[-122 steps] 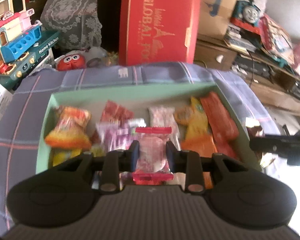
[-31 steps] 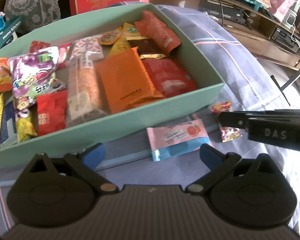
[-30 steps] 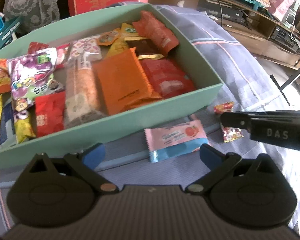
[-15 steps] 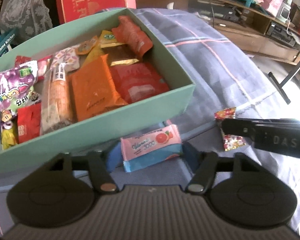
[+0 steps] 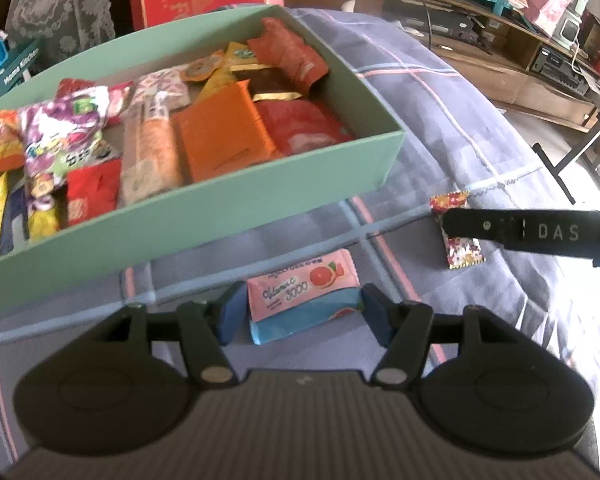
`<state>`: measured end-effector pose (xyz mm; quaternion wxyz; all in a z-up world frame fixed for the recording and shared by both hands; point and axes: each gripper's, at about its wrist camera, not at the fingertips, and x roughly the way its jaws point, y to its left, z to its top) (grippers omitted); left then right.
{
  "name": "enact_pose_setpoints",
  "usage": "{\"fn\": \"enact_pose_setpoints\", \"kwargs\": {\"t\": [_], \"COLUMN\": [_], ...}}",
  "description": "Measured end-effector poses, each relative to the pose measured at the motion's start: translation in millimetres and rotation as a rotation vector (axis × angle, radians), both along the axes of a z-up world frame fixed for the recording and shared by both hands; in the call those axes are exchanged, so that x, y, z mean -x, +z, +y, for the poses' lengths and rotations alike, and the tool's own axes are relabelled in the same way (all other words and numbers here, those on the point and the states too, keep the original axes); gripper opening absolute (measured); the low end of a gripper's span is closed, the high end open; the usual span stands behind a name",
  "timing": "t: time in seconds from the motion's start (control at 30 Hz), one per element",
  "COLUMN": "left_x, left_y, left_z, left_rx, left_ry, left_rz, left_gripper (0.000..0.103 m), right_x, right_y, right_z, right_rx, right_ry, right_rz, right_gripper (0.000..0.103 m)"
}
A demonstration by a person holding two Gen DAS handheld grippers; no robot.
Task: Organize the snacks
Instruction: 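Carry both candies into the green box and open both tools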
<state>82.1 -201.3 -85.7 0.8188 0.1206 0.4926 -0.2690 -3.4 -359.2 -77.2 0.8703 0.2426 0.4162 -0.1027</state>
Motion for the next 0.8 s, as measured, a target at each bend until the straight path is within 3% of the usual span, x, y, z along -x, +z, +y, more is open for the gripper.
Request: {"fn": "enact_pose_setpoints", "kwargs": {"t": [0.27, 0.5, 0.8], "left_x": [6.0, 6.6, -30.7], "left_y": [10.5, 34.6, 75.4], "left_z": [30.4, 56.8, 90.9], "left_rx": [0.026, 0.081, 0.126], "left_ry": [0.032, 0.065, 0.150], "left_rz": [0.003, -0.032, -0.131], "left_gripper": [0.062, 0.062, 0.062], "right_x": [1.9, 0.3, -43.8], "right_y": [15.2, 51.8, 98.1], "right_z": [22.5, 40.4, 63.9], "right_rx": [0.022, 0.064, 0.099], "right_ry": [0.044, 0.079, 0.152], "right_rz": [0.006, -0.037, -0.092], "right_gripper": [0.020, 0.020, 0.020]}}
